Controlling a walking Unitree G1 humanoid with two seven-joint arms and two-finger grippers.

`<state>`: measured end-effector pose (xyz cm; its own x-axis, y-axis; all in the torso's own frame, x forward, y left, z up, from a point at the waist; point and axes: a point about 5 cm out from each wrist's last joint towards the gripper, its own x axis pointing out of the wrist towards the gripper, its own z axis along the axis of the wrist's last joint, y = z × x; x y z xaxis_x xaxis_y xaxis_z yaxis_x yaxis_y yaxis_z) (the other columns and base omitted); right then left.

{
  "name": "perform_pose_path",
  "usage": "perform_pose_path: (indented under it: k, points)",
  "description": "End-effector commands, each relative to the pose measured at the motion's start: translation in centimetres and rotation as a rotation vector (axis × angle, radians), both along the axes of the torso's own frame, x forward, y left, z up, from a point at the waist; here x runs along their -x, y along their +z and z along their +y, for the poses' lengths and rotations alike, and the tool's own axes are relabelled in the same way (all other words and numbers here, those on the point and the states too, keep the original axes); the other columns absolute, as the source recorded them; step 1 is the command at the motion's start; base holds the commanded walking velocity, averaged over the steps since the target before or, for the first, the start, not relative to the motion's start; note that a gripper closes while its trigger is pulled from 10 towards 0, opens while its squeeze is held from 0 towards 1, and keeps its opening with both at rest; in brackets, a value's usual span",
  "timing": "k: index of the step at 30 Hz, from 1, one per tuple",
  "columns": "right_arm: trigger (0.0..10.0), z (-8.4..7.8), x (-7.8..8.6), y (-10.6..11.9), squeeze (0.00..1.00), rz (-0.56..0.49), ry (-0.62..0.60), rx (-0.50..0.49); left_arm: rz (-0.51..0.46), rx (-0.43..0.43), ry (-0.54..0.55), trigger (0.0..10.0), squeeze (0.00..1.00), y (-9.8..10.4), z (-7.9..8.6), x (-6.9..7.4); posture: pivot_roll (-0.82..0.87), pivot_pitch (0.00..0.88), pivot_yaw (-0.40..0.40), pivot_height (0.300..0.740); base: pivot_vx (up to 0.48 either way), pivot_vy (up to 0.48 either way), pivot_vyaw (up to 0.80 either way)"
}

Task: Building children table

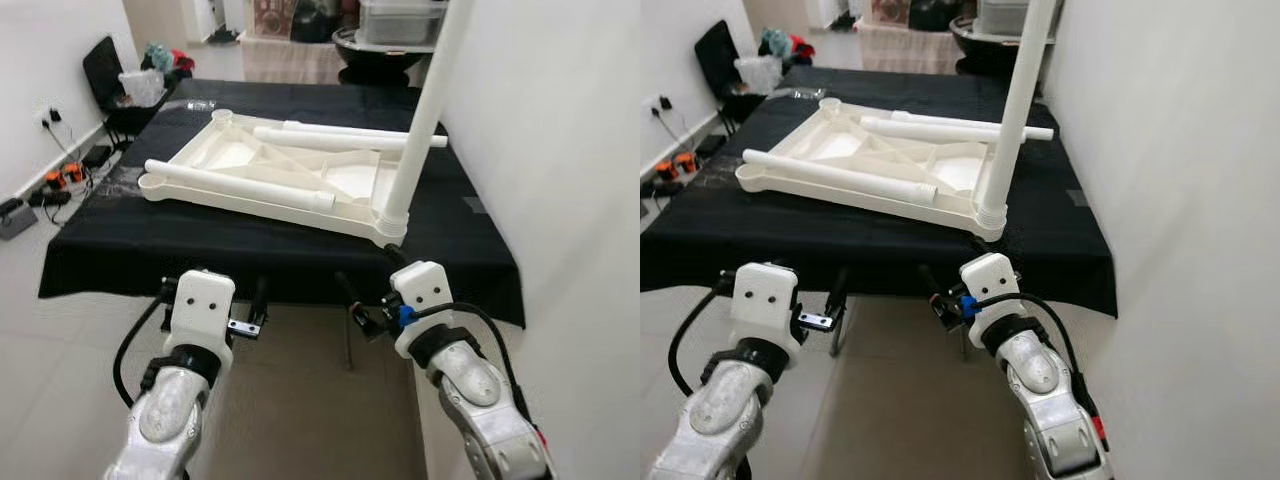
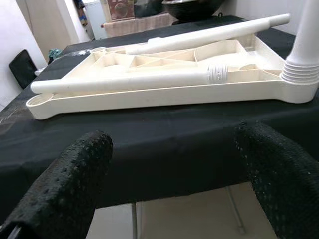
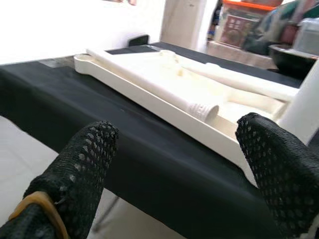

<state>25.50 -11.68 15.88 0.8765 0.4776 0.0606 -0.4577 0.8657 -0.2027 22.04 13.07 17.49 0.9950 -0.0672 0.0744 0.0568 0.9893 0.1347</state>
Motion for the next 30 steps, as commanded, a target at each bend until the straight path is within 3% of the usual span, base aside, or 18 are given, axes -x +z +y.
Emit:
perform_pose_path:
  k: [1, 17, 30]
  points:
    - [10.0, 0.8, 0.5, 0.2, 0.0, -0.014, 0.066, -0.012, 0.021, -0.003, -0.005, 10.0, 0.0, -0.6, 0.0, 0.0, 0.04, 0.041, -0.044, 0.74, 0.281, 0.0, 0.0]
    - [10.0, 0.8, 0.6, -0.1, 0.0, -0.008, 0.086, -0.001, 0.017, -0.002, -0.007, 10.0, 0.0, -0.6, -0.1, 0.0, 0.04, 0.045, -0.042, 0.74, 0.282, 0.0, 0.0]
    - [10.0, -1.7, 0.4, -1.9, 0.0, 0.089, -0.014, -0.015, 0.022, -0.004, -0.034, 10.0, 0.0, -0.6, -0.4, -0.1, 0.04, 0.046, -0.037, 0.74, 0.099, 0.0, 0.0]
